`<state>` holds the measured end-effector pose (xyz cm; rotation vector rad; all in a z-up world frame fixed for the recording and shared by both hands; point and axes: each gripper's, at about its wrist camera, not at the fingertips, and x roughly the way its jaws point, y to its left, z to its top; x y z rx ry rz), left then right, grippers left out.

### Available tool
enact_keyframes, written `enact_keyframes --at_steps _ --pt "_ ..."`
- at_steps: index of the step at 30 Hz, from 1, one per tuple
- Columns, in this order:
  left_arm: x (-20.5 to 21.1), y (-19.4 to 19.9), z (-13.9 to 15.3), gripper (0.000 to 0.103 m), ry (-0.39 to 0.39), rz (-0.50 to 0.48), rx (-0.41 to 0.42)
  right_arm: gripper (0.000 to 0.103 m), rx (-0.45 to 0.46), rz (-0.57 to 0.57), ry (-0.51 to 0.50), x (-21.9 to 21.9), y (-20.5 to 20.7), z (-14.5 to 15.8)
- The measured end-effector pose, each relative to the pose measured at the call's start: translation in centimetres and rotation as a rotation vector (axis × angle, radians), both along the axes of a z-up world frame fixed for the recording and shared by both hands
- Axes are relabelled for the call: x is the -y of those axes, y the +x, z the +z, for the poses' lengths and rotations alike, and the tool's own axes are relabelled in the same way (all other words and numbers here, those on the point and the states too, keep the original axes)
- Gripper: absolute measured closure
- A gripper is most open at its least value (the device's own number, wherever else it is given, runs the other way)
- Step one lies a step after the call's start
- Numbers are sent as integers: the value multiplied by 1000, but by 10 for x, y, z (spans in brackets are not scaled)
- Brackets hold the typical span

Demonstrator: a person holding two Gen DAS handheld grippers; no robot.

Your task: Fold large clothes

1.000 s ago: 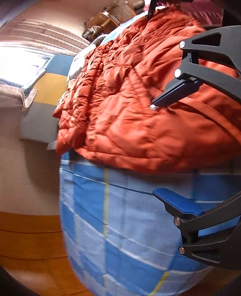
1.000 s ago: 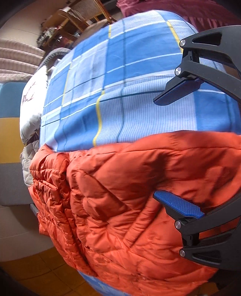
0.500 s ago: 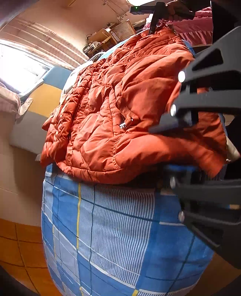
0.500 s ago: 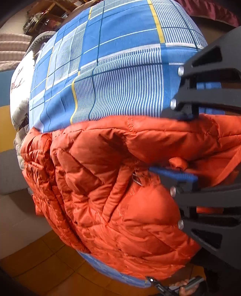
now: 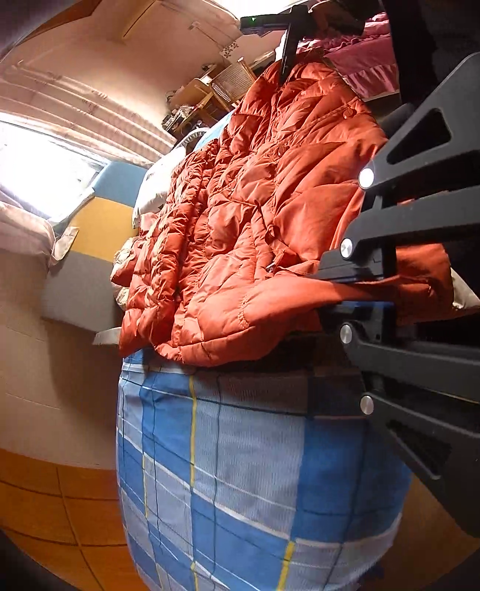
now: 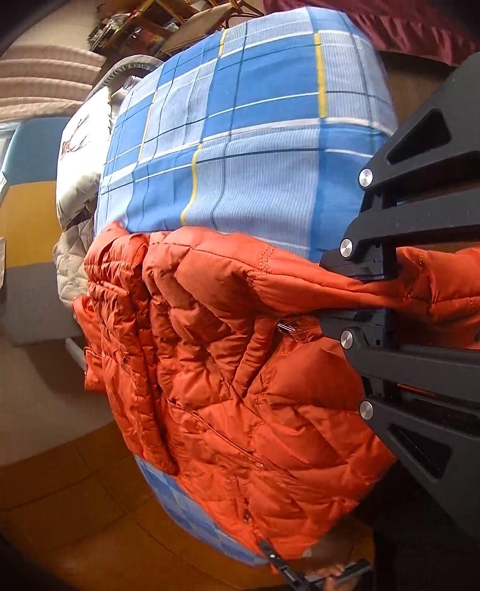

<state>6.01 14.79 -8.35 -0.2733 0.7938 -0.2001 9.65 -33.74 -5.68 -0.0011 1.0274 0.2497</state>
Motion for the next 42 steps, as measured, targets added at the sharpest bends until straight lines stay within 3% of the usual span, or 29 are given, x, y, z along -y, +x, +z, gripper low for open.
enact_keyframes --at_steps 8,11,13,15,18,19,24,25,26,27,29,31,37,42 --pt "-15 -30 -24 97 -31 5 -89 94 -83 -25 45 15 -22 -22" --pt "-18 -24 -34 92 -39 11 -115 92 -105 -65 77 23 -12 -34" --pt "-22 -20 -39 85 -51 19 -131 84 -112 -79 79 27 -2 -39" --pt "-26 -16 -42 70 -70 28 -134 79 -127 -93 84 27 2 -44" --pt "-28 -11 -47 61 -78 35 -143 55 -137 -103 89 24 2 -51" --pt "-27 -9 -50 61 -73 32 -151 53 -136 -108 91 26 1 -53" --pt "-17 -5 -61 62 -60 -1 -183 53 -169 -122 117 32 -12 -72" --pt "-16 -5 -62 66 -56 -3 -187 53 -171 -124 124 34 -15 -75" --pt "-16 -3 -63 81 -50 -11 -194 53 -172 -126 133 34 -16 -79" --pt "-15 -3 -62 88 -43 -16 -193 54 -170 -127 146 34 -19 -82" --pt "-13 -6 -56 95 -23 -28 -174 72 -180 -121 158 32 -22 -84" --pt "-12 -9 -50 97 -15 -36 -163 85 -157 -94 145 29 -26 -76" --pt "-16 -27 -21 98 -21 -71 -128 91 -103 -34 126 28 -47 -36" --pt "-29 -44 3 98 -75 -74 -89 92 -77 23 95 28 -60 2"
